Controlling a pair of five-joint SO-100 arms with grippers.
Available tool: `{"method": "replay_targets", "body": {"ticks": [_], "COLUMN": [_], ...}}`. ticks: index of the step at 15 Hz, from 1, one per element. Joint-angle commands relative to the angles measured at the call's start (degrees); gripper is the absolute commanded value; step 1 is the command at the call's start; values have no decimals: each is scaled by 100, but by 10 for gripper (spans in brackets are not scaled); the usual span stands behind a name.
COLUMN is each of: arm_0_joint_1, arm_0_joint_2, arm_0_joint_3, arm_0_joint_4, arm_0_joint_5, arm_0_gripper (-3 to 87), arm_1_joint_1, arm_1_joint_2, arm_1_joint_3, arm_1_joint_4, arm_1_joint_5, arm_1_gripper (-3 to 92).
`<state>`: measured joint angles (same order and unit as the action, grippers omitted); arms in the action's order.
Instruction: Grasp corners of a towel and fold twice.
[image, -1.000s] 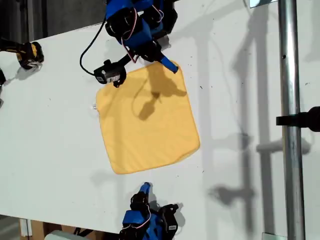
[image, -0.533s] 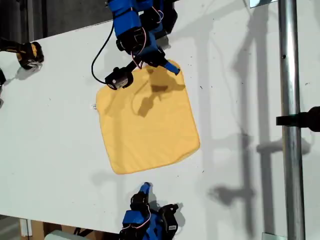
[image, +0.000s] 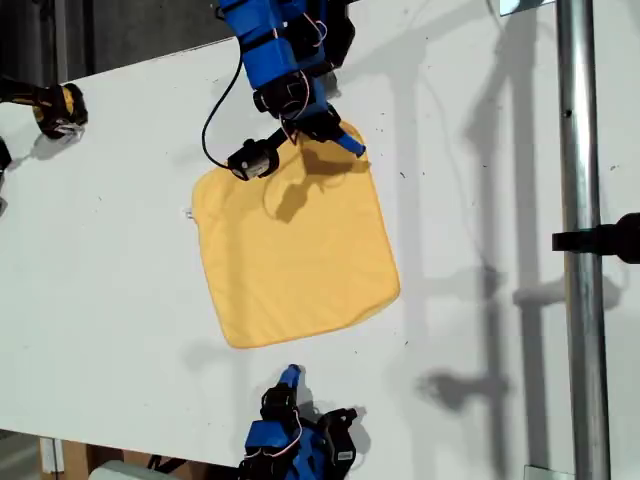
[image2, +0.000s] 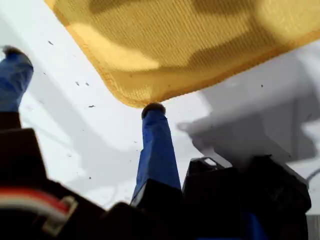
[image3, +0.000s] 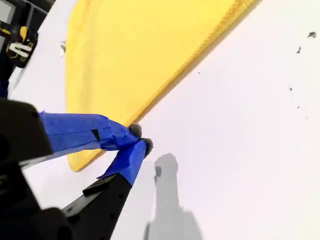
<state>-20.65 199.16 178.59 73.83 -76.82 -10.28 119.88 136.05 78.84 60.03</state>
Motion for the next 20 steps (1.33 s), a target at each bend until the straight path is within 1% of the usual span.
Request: {"method": "replay_targets", "body": {"ticks": [1,5,8,9,10,11,14,15,16,17,18,20], "arm_0_joint_1": [70,70,70,70,70,70,79,70,70,88,202,475], "arm_0_joint_2": [9,9,9,9,9,9,9,9,9,9,9,-44], "arm_0_joint_3": [0,0,0,0,0,0,0,0,0,9,0,-264], "arm_0_joint_4": [-62,-53,-53,-53,-44,-35,-26,-26,-26,-44,-167,-677], "arm_0_joint_5": [-18,-62,-88,-88,-97,-114,-185,-334,-457,-580,-729,-809], "arm_0_gripper": [-15,-15,-15,-15,-15,-15,-15,-15,-4,-14,-15,-17], "arm_1_joint_1": [229,668,633,615,615,633,615,615,598,598,589,562], "arm_1_joint_2": [-9,-765,-1266,-1283,-1283,-1283,-1187,-1107,-1055,-1046,-1046,-1028], "arm_1_joint_3": [316,606,369,360,360,343,299,308,308,299,299,299], "arm_1_joint_4": [-466,-1116,-1169,-1178,-1195,-1187,-1248,-1283,-1354,-1406,-1459,-1468], "arm_1_joint_5": [9,-18,-26,0,-9,9,0,26,18,9,-18,-26], "arm_1_gripper": [424,401,327,290,215,76,39,0,0,0,0,0]}}
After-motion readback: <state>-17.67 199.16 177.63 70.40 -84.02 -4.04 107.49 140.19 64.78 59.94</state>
